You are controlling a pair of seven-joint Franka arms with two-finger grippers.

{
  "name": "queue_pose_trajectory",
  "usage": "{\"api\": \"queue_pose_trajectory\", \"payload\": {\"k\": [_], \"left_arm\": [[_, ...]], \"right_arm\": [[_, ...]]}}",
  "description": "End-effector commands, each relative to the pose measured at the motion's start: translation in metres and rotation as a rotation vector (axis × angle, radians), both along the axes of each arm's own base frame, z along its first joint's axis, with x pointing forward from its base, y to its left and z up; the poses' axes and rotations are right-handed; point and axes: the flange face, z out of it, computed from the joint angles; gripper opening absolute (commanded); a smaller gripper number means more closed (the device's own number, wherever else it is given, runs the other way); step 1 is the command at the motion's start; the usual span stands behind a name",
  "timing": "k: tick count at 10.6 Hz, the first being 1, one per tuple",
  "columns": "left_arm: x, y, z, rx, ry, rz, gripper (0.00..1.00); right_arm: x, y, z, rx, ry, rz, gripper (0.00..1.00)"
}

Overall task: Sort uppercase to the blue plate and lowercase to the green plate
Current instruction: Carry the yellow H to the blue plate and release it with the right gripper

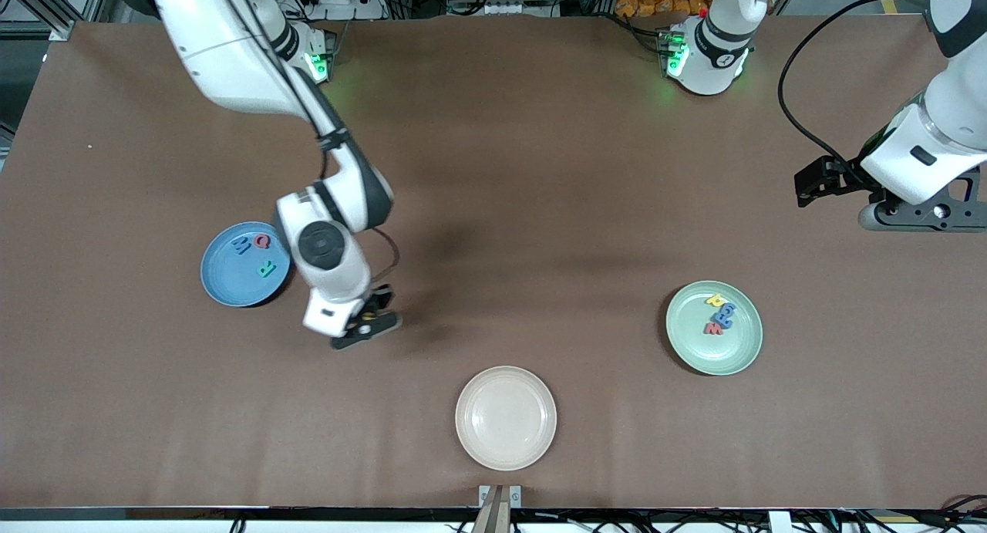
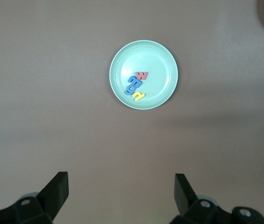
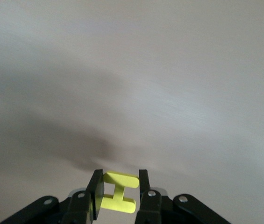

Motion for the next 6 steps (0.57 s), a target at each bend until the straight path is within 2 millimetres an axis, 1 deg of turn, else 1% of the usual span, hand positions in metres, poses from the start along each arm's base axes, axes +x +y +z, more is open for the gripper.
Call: {"api": "queue_pose_trajectory", "payload": {"k": [1,2,3,4,5,6], "left_arm": [[-0.005,-0.006,0.006,0.018,0.000,-0.010,1.00],[-0.006,-0.009,0.006,0.017,0.000,-0.017,1.00],[-0.007,-0.011,0.008,0.013,-0.003,-0.020,1.00],[-0.008,-0.012,0.009,0.012,-0.003,-0.022,1.00],[-0.008,-0.012,0.009,0.012,-0.003,-0.022,1.00],[-0.007,-0.011,0.009,0.012,-0.003,-0.020,1.00]], "right_arm": [[-0.008,-0.093,0.013,-0.022,0.080,0.020,0.33],[-0.021,-0.126,0.004,-0.025,0.129,0.014,0.33],[-0.040,-0.154,-0.009,-0.022,0.175,0.001,0.33],[-0.053,-0.170,-0.013,-0.021,0.204,-0.020,0.33],[-0.059,-0.180,-0.013,-0.019,0.216,-0.024,0.34],[-0.062,-0.190,-0.019,-0.014,0.231,-0.020,0.37]]}}
